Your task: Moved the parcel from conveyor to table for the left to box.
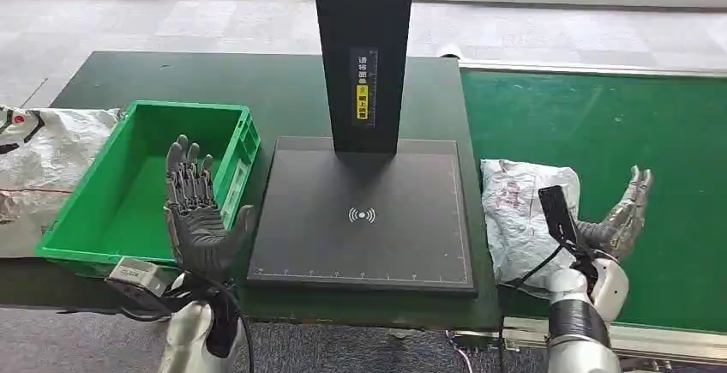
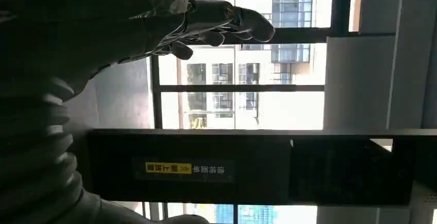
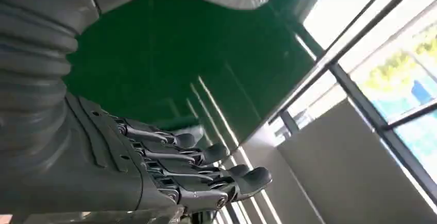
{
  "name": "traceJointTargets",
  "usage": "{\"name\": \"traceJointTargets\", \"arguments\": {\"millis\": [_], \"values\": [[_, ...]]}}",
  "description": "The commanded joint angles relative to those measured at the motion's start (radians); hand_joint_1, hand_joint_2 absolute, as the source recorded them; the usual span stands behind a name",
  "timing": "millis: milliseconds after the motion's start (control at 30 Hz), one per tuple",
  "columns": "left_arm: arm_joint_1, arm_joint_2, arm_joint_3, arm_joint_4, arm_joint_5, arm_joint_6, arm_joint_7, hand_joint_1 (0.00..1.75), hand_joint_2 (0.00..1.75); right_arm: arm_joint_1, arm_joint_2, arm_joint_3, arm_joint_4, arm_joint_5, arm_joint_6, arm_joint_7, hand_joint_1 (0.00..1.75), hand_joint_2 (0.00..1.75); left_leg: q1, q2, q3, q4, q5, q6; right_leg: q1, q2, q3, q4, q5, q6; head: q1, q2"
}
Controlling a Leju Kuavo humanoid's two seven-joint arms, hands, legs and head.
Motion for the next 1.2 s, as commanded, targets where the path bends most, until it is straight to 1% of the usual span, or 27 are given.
{"name": "traceJointTargets", "arguments": {"millis": [33,67,100,133,167,200,367,433,533,567,667,700,733,767,867,900,933,1000,1067,1100,1200], "values": [[0.025,0.035,-0.091,0.014,-0.003,0.019,0.003,0.0,1.75,-0.118,-0.073,-0.044,0.334,-0.008,0.086,0.047,0.0,1.75,0.0,0.0,0.002,-0.002,0.0,0.0,0.001,0.0,0.002,-0.002,0.0,0.0,0.0,0.0],[0.024,0.035,-0.091,0.015,-0.002,0.019,0.003,0.0,1.75,-0.116,-0.073,-0.043,0.334,-0.007,0.086,0.05,0.0,1.75,0.0,0.0,0.004,-0.003,0.0,0.0,0.001,0.0,0.004,-0.003,0.0,0.0,0.0,0.0],[0.021,0.035,-0.092,0.019,-0.002,0.019,0.003,0.0,1.75,-0.116,-0.075,-0.037,0.339,-0.002,0.093,0.069,0.0,1.75,0.0,0.0,0.002,-0.001,0.0,0.0,0.001,0.0,0.002,-0.002,0.0,0.0,0.0,0.0],[0.018,0.036,-0.096,0.025,-0.005,0.02,0.003,0.0,1.75,-0.115,-0.077,-0.018,0.344,0.019,0.099,0.113,0.0,1.75,0.0,0.001,0.004,-0.002,-0.001,0.0,0.001,0.0,0.004,-0.003,-0.001,0.0,0.0,0.0],[0.016,0.036,-0.098,0.027,-0.005,0.02,0.003,0.0,1.75,-0.113,-0.077,-0.016,0.345,0.02,0.104,0.128,0.0,1.75,0.0,0.0,0.002,-0.001,0.0,0.0,0.001,0.0,0.002,-0.001,0.0,0.0,0.0,0.0],[0.012,0.036,-0.101,0.032,-0.007,0.021,0.003,0.0,1.75,-0.108,-0.082,0.004,0.352,0.042,0.124,0.174,0.0,1.75,0.0,0.001,0.004,-0.003,-0.001,0.0,0.001,0.001,0.004,-0.003,0.0,0.0,0.0,0.0],[0.007,0.038,-0.105,0.033,-0.009,0.024,0.003,0.0,1.75,-0.1,-0.081,0.019,0.352,0.051,0.145,0.191,0.0,1.75,0.0,0.0,0.002,-0.002,0.0,0.0,0.001,-0.001,0.003,-0.002,0.0,0.0,0.0,0.0],[0.002,0.039,-0.105,0.038,-0.01,0.025,0.003,0.0,1.75,-0.093,-0.078,0.034,0.355,0.061,0.17,0.191,0.0,1.75,0.0,0.0,0.002,-0.002,0.0,0.0,0.0,0.0,0.002,-0.002,0.0,0.0,0.0,0.0],[-0.001,0.039,-0.111,0.042,-0.014,0.031,0.003,0.0,1.75,-0.085,-0.075,0.072,0.362,0.1,0.238,0.253,0.0,1.75,0.0,-0.001,0.003,-0.003,0.0,0.0,0.0,-0.001,0.004,-0.003,0.0,-0.001,0.0,0.0],[-0.003,0.04,-0.115,0.046,-0.014,0.03,0.003,0.0,1.75,-0.082,-0.077,0.092,0.368,0.121,0.29,0.288,0.0,1.75,0.001,0.0,0.002,-0.002,0.0,0.0,0.001,0.0,0.003,-0.002,0.0,-0.001,0.0,0.0],[-0.003,0.04,-0.115,0.046,-0.014,0.03,0.003,0.0,1.75,-0.082,-0.077,0.092,0.368,0.121,0.29,0.288,0.0,1.75,0.0,-0.001,0.002,-0.002,0.0,0.0,0.0,-0.001,0.002,-0.001,-0.001,-0.001,0.0,0.0],[-0.006,0.039,-0.118,0.049,-0.016,0.03,0.003,0.0,1.75,-0.08,-0.081,0.106,0.374,0.138,0.316,0.314,0.0,1.75,0.0,-0.001,0.003,-0.003,0.0,0.0,0.0,-0.001,0.003,-0.002,-0.001,-0.001,0.0,0.0],[-0.006,0.04,-0.12,0.05,-0.016,0.029,0.003,0.0,1.75,-0.08,-0.086,0.12,0.381,0.154,0.355,0.338,0.0,1.75,0.0,-0.001,0.001,-0.001,0.0,0.0,0.0,-0.001,0.002,-0.001,-0.001,-0.001,0.0,0.0],[-0.006,0.04,-0.12,0.05,-0.016,0.029,0.003,0.0,1.75,-0.08,-0.086,0.12,0.381,0.154,0.355,0.338,0.0,1.75,0.0,-0.001,0.004,-0.003,0.0,0.0,0.001,-0.001,0.004,-0.003,-0.001,-0.001,0.0,0.0],[-0.006,0.04,-0.12,0.05,-0.016,0.029,0.003,0.0,1.75,-0.08,-0.086,0.12,0.381,0.154,0.355,0.338,0.0,1.75,0.0,-0.001,0.003,-0.002,0.0,0.0,0.001,-0.001,0.004,-0.002,-0.001,-0.001,0.0,0.0],[-0.005,0.04,-0.122,0.049,-0.015,0.03,0.003,0.0,1.75,-0.076,-0.085,0.13,0.377,0.164,0.359,0.348,1.03,1.75,0.0,-0.001,0.002,-0.002,0.0,0.0,0.001,-0.001,0.002,-0.001,-0.001,0.0,0.0,0.0],[-0.004,0.039,-0.121,0.049,-0.016,0.034,0.003,0.0,1.75,-0.076,-0.084,0.131,0.377,0.165,0.367,0.351,1.75,1.75,0.0,-0.001,0.003,-0.002,0.0,0.0,0.001,-0.001,0.003,-0.002,-0.001,-0.001,0.0,0.0],[-0.004,0.039,-0.121,0.049,-0.016,0.034,0.003,0.0,1.75,-0.076,-0.084,0.131,0.377,0.165,0.367,0.351,1.75,1.75,0.0,-0.001,0.004,-0.003,0.0,0.0,0.001,-0.001,0.004,-0.003,-0.001,-0.001,0.0,0.0],[0.005,0.043,-0.12,0.04,-0.017,0.039,0.003,0.0,1.75,-0.08,-0.079,0.143,0.382,0.174,0.396,0.358,1.75,1.75,0.0,-0.001,0.002,-0.001,0.0,0.0,0.001,-0.001,0.002,-0.001,-0.001,0.0,0.0,0.0],[0.009,0.045,-0.121,0.035,-0.018,0.042,0.003,0.0,1.75,-0.083,-0.077,0.148,0.382,0.177,0.408,0.359,1.75,1.75,0.0,-0.001,0.003,-0.002,0.0,0.0,0.001,-0.001,0.003,-0.002,0.0,-0.001,0.0,0.0],[0.016,0.046,-0.119,0.025,-0.019,0.05,0.003,0.0,1.75,-0.093,-0.071,0.154,0.382,0.179,0.41,0.362,1.75,1.75,0.0,0.0,0.002,-0.002,0.0,0.0,0.001,0.0,0.002,-0.001,0.0,-0.001,0.0,0.0]]}}
